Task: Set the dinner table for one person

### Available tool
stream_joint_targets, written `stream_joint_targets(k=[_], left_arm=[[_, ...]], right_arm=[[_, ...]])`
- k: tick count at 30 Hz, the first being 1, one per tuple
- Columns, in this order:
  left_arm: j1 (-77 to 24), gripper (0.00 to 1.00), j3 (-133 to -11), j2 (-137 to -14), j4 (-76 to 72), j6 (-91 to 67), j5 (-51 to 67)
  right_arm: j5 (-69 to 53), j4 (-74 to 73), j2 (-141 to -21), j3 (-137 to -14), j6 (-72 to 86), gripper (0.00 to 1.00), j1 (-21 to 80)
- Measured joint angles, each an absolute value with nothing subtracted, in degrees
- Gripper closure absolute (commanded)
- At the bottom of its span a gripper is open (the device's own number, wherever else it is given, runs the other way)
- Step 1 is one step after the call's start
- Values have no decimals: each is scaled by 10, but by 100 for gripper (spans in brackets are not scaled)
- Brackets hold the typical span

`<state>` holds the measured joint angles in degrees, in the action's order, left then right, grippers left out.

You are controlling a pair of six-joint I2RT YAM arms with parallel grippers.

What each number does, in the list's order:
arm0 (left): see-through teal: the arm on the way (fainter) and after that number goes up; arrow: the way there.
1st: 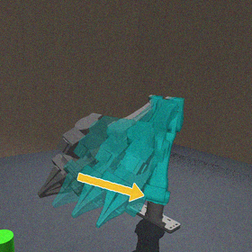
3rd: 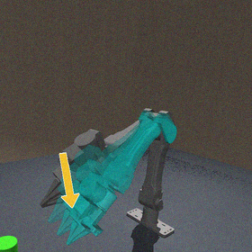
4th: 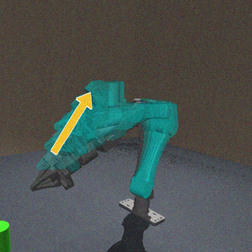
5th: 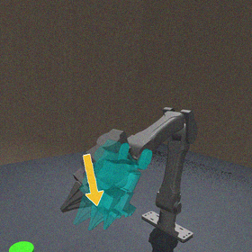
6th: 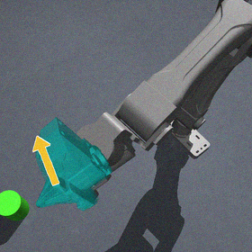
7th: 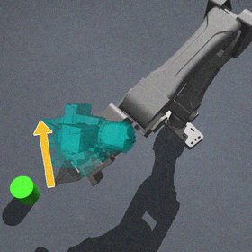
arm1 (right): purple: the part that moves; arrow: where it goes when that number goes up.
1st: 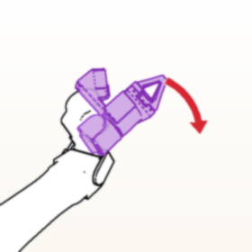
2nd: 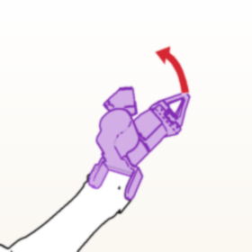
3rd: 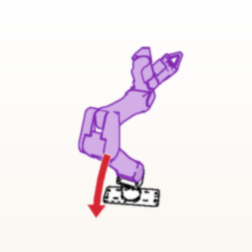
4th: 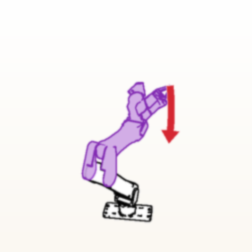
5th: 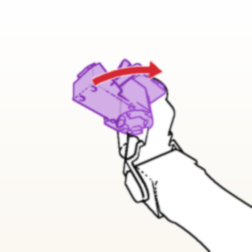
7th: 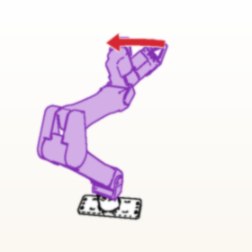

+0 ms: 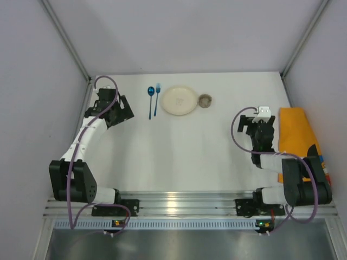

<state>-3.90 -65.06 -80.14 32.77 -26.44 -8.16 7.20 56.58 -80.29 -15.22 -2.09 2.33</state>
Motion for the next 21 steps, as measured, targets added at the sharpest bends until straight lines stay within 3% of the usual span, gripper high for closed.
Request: stream_joint_targets(k=[4, 9, 14, 21], left_arm=[[-39, 1, -695, -793, 369, -262, -75], [-39, 1, -681, -726, 356, -255, -14], [-39, 2, -678, -741, 362, -255, 50], [-39, 2, -648, -750, 376, -247, 96]], right_arm=[[124, 312, -701, -298, 27, 0, 54], [216, 99, -668, -506, 143, 0, 21], [257, -109, -769, -613, 192, 0, -73], [237, -309, -927, -636, 207, 3, -168]])
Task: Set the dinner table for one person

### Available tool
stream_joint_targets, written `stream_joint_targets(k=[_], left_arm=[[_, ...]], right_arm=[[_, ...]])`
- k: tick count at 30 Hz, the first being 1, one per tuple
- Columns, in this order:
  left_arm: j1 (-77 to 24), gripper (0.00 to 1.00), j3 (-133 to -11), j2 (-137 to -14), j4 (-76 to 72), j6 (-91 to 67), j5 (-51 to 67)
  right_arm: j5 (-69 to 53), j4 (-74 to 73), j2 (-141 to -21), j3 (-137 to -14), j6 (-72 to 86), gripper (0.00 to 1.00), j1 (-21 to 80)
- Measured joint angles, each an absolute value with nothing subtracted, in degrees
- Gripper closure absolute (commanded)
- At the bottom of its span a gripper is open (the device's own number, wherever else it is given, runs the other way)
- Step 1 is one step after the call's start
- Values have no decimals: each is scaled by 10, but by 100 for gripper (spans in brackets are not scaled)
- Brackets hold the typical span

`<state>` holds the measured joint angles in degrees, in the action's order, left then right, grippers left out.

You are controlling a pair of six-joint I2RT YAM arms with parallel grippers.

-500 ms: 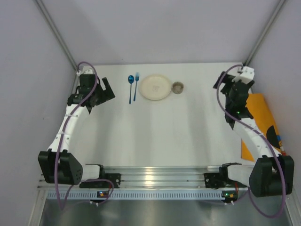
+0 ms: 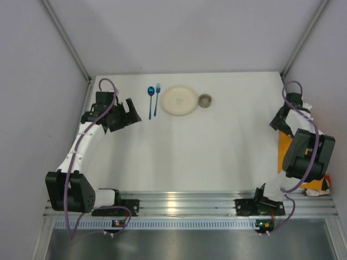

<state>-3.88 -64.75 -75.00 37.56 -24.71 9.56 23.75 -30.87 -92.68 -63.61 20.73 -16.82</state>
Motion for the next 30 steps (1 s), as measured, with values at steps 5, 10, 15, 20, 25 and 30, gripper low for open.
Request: stream_joint_targets(k=[5, 10, 15, 20, 25, 30], left_arm=[[-39, 6, -635, -744, 383, -239, 106], [-39, 9, -630, -740, 385, -238, 115], [-39, 11, -623, -736, 387, -238, 121], [-39, 11, -618, -736, 389, -238, 127], [-39, 11, -617, -736, 395, -232, 126], [-39, 12, -617, -732, 410, -224, 126]], right_arm=[[229, -368, -976, -643, 208, 11, -193], [228, -385, -1015, -647, 206, 21, -192], [229, -380, -1022, -650, 207, 35, -192], [240, -367, -1030, -645, 202, 83, -192], [259, -361, -1034, -637, 198, 100, -192], [261, -350, -1025, -626, 197, 100, -186]])
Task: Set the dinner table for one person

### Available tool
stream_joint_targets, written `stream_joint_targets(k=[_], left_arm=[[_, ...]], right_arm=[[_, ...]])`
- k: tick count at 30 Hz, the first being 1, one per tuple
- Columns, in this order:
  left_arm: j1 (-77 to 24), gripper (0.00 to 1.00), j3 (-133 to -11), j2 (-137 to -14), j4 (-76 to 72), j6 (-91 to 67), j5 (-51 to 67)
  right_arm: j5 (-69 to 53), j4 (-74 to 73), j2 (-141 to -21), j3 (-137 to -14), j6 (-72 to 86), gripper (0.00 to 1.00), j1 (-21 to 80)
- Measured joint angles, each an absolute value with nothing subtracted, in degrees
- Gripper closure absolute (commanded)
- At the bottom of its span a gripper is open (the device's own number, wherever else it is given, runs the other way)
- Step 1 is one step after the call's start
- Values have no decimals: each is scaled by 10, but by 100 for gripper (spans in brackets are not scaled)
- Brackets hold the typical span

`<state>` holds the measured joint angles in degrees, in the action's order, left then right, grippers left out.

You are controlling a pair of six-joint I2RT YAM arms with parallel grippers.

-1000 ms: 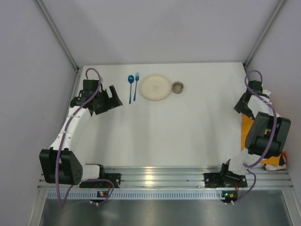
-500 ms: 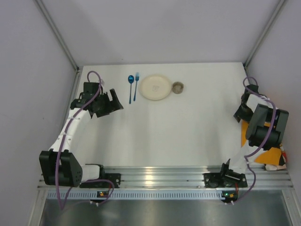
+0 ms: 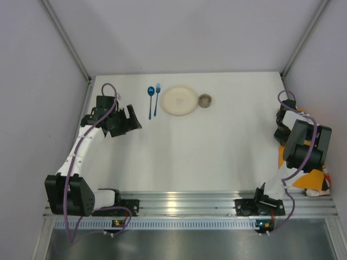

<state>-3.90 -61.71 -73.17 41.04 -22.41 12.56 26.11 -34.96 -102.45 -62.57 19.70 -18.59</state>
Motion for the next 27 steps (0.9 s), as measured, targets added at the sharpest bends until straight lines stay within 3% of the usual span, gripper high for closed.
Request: stream_joint_targets(k=[7, 17, 27], left_arm=[[-40, 12, -621, -717, 430, -213, 105], [-40, 12, -640, -703, 454, -203, 69], [-40, 12, -640, -680, 472, -199, 50]], right_arm=[[209, -368, -992, -614, 221, 100, -112], [99, -416, -888, -684, 363, 100, 267], [12, -393, -1023, -797, 478, 100, 440]])
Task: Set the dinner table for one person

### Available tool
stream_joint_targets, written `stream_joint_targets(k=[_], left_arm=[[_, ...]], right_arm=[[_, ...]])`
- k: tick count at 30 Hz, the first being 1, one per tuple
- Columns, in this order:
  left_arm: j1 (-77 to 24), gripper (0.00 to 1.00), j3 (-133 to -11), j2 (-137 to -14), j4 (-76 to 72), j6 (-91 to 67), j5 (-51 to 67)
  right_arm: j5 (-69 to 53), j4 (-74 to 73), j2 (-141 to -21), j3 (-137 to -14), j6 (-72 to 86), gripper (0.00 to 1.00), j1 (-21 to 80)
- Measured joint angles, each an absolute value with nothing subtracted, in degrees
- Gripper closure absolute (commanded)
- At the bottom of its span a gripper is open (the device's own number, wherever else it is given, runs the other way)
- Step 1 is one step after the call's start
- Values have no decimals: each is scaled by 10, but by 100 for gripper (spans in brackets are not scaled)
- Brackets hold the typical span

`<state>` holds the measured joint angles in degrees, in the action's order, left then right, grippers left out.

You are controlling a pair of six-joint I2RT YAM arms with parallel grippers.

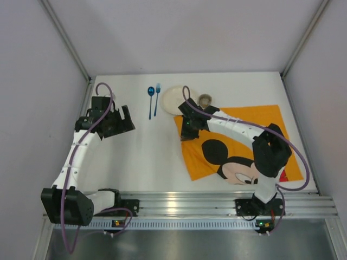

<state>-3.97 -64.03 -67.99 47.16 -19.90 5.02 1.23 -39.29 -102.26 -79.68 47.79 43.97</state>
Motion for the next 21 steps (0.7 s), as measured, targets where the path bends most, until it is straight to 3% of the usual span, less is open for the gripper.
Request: stream_joint_targets(k=[7, 8, 9, 10, 17, 21], left_arm=[[-40, 12, -640, -667, 484, -197, 37], [-40, 12, -640, -663, 486, -197, 35], [-40, 12, -640, -659, 487, -197, 34], [-40, 12, -640, -656, 488, -197, 33], [-42, 16, -625, -646, 489, -196, 39], [-72, 21, -577, -642, 487, -204, 53]], right_arm=[[-63, -364, -1118, -934, 533, 100, 492], [-78, -358, -1129, -952, 539, 90, 497], [-93, -350, -1139, -966, 546, 50, 499], [-110, -341, -1150, -979, 554, 1, 501], [-167, -313, -1174, -986, 550, 0, 498], [-153, -321, -1118, -904, 519, 0, 477]])
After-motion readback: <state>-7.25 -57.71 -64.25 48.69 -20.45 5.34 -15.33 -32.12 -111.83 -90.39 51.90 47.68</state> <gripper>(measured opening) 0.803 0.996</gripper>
